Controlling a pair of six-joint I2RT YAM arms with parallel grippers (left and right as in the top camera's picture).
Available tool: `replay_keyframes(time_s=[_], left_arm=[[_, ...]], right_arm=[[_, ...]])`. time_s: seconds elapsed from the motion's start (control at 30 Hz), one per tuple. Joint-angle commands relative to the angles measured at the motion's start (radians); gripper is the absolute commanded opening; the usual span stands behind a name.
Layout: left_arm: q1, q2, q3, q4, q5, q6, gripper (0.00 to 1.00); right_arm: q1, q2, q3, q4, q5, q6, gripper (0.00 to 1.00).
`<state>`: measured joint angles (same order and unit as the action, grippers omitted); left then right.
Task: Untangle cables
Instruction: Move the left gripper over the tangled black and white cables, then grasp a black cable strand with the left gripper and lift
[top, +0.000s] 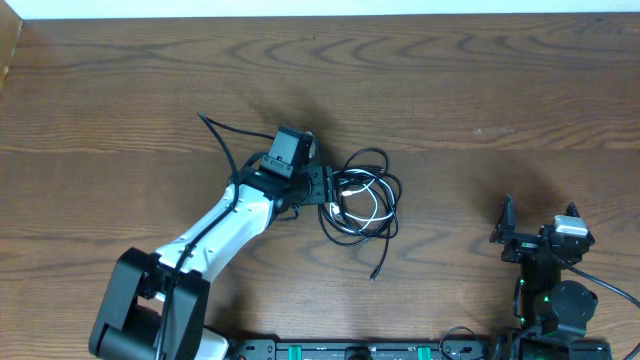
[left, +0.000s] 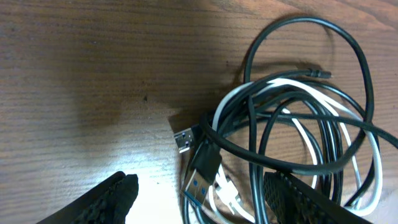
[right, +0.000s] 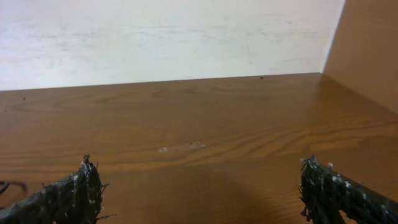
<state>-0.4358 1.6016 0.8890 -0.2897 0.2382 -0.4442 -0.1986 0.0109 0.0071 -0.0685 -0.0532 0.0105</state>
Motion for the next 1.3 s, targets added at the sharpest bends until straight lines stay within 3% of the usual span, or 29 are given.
replay_keyframes(time_s=[0.0,0.2,0.33,0.53,0.87,1.13,1.27], left_arm=[[-0.004,0.029,0.024,0.021,0.005,-0.026,0.66],[-0.016,0.082,0.023,0.072,0.005,-0.084,0.54],[-0.045,0.122,0.023,0.111,0.005,-0.097,0.31],[-0.094,0.148,0.023,0.161,0.004,-0.097,0.08],[-0.041,0.066,0.038,0.165,-0.022,-0.092,0.08],[0.127,-0.289,0.045,0.166,-0.048,-0.065,0.08],[0.137,-0.396,0.045,0.121,-0.048,-0.065,0.08]], right_arm=[[0.004,-0.005,-0.002,-0.004,0.002,-0.012,0.99],[0.004,-0.005,-0.002,-0.004,0.002,-0.012,0.99],[0.004,-0.005,-0.002,-0.004,0.002,-0.012,0.99],[0.004,-0.005,-0.002,-0.004,0.002,-0.012,0.99],[0.004,-0.005,-0.002,-0.004,0.002,-0.012,0.99],[0.004,-0.005,-0.002,-0.004,0.002,-0.012,0.99],[0.004,-0.005,-0.002,-0.004,0.002,-0.012,0.99]])
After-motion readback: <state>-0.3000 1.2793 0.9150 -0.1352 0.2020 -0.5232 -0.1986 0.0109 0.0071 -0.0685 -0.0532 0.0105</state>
